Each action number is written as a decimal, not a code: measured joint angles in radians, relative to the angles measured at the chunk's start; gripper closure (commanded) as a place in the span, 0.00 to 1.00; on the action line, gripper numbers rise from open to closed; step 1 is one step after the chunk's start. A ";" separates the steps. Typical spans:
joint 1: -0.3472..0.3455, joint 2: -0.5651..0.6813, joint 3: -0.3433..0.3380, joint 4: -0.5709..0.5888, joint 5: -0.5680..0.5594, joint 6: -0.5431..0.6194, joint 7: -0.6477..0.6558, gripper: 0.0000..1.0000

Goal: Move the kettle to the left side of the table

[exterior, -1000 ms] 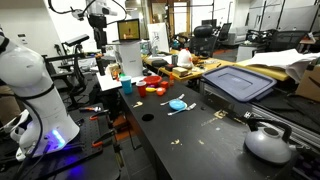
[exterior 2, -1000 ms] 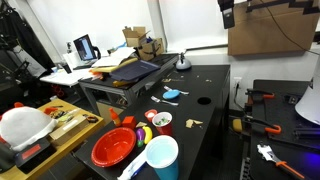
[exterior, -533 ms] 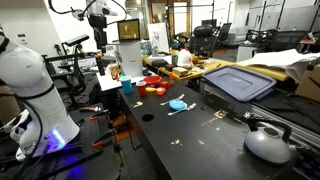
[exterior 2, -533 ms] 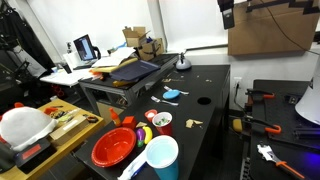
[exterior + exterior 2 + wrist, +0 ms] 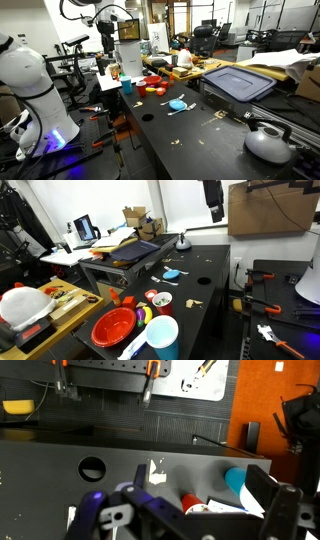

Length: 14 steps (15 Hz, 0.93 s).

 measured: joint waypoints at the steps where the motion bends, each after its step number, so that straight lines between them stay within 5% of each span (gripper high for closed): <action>1: -0.007 0.021 0.000 0.002 -0.005 0.023 0.000 0.00; 14: -0.089 0.296 -0.061 0.108 -0.048 0.249 -0.023 0.00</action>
